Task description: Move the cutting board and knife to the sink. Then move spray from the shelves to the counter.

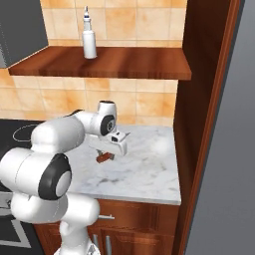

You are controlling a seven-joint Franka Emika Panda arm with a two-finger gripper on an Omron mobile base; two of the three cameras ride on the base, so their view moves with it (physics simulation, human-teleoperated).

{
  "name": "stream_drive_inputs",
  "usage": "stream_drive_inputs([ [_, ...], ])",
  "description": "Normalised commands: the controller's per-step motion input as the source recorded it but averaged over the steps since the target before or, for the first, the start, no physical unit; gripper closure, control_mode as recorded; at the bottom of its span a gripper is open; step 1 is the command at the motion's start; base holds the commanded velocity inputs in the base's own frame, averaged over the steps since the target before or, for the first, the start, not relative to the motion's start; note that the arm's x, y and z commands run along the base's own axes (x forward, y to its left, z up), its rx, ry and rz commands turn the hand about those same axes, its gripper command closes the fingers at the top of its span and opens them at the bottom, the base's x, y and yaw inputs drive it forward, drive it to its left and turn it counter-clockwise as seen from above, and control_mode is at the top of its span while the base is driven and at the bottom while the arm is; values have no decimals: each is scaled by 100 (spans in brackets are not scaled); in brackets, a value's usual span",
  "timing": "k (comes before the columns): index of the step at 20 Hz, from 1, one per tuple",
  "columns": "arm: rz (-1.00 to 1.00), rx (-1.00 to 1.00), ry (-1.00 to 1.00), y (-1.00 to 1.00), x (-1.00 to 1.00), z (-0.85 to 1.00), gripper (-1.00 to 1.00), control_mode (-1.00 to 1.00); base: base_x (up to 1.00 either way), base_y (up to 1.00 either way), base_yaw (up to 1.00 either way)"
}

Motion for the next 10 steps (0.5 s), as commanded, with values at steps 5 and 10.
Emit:
stream_drive_inputs([
  [5, 0, 0, 0, -9, -32, 37, 100, -100, 0, 0, 0],
  [10, 0, 0, -2, -4, -36, 31, 100, -100, 0, 0, 0],
])
